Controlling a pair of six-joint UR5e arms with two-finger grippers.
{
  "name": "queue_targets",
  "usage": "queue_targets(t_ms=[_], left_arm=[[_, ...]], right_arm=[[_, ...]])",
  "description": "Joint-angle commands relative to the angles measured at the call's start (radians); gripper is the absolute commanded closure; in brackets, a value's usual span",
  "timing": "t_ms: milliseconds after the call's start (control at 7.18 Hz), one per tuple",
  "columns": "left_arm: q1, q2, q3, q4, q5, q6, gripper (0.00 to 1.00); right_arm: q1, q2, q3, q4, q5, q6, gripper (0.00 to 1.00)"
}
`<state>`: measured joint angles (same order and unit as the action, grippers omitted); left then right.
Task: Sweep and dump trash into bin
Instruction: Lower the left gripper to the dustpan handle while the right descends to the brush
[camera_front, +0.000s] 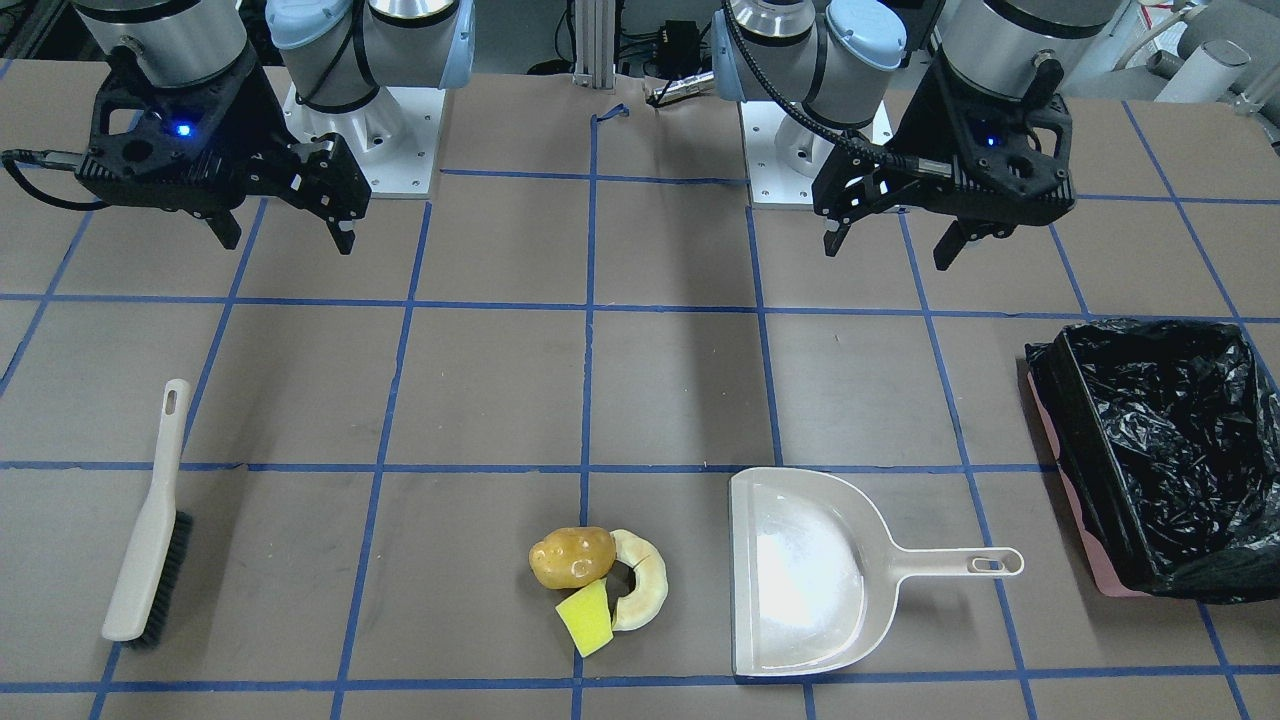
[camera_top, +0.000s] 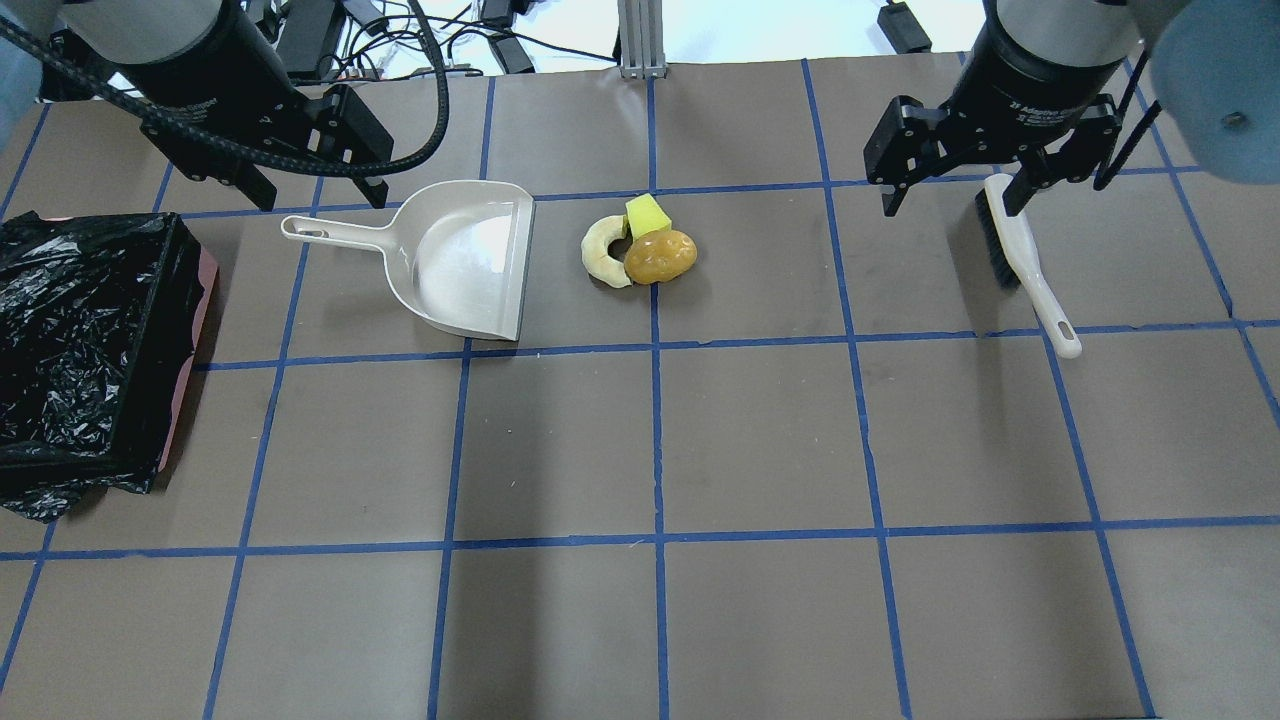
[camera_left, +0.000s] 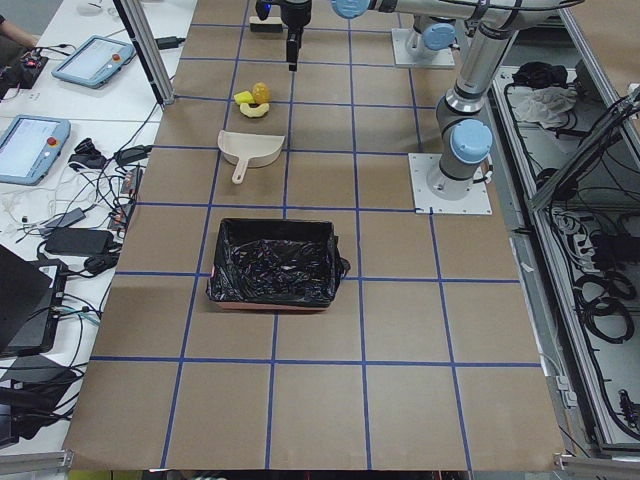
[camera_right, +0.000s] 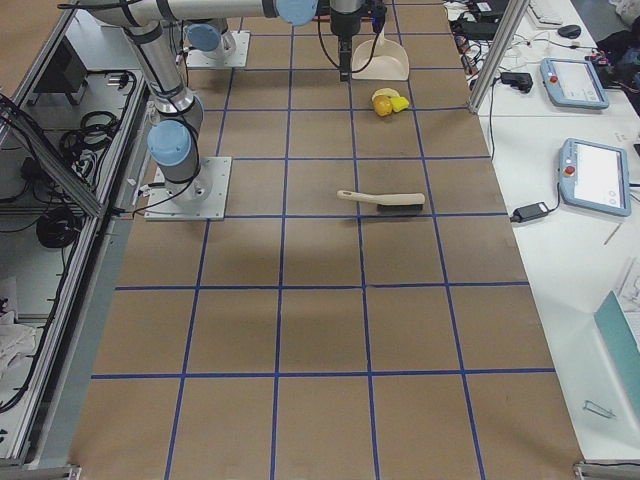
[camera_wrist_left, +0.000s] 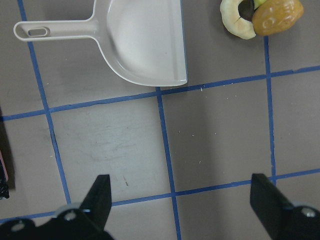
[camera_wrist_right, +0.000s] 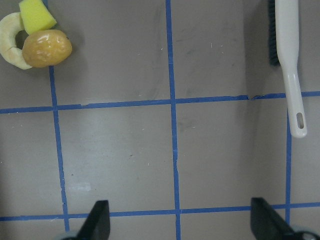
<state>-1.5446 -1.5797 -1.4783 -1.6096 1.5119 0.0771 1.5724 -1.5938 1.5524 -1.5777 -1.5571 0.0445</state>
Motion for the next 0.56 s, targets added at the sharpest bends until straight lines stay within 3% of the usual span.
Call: queue_targets(t_ms=[0,279,418], left_arm=[[-0.002,0.007,-0.011,-0.001,0.013,-0.019,0.00],[-0.002,0.027,-0.049,-0.015,0.001,-0.014,0.00],[0.014,0.032,-0.084,-0.001,0.001,0.019,0.00]], right_arm=[[0.000,0.000,0.000,-0.001,-0.006,0.000,0.00],[-0.003,0.002,0.000,-0.014,-0.003,-0.006,0.00],[-0.006,0.003,0.000,-0.030,-0.021,-0.041,0.15]])
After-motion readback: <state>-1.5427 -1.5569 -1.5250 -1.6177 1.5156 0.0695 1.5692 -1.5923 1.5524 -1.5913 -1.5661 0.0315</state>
